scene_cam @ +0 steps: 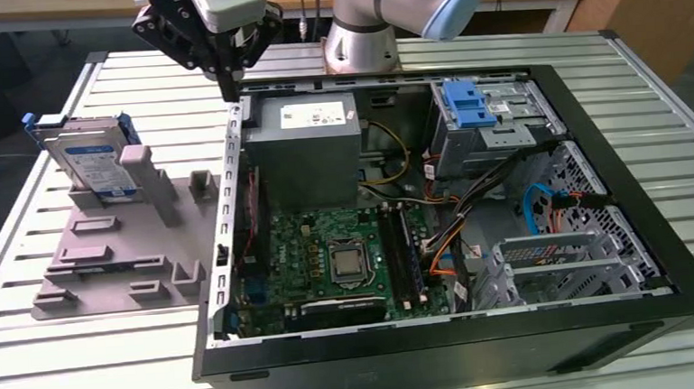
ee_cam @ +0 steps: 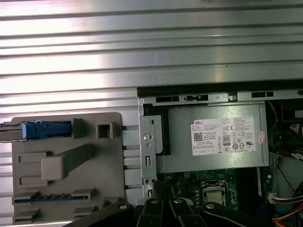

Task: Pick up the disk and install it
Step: 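Reach for the disk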

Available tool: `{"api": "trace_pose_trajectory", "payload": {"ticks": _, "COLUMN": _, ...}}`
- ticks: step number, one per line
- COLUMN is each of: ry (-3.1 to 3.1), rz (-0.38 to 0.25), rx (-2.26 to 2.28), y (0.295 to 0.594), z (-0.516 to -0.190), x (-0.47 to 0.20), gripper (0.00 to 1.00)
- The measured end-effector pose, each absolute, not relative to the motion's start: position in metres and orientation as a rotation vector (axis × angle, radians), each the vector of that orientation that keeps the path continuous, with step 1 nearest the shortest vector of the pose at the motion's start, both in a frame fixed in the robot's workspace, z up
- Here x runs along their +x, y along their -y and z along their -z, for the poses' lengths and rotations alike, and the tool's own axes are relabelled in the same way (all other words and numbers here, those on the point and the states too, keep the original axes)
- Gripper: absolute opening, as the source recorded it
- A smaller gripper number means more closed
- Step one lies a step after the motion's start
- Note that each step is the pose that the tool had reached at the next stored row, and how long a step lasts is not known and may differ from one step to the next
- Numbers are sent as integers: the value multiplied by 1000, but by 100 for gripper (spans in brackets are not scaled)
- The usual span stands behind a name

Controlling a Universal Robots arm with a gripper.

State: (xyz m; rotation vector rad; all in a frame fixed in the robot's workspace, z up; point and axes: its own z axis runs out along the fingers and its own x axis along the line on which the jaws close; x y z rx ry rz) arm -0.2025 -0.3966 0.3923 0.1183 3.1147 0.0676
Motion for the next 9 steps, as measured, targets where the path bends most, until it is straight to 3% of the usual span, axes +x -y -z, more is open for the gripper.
{"api": "trace_pose_trajectory", "payload": {"ticks": 9, "ry": -3116, "rz": -67, "rx": 118, "y": 396, "z": -392, "x": -215, "gripper": 11}}
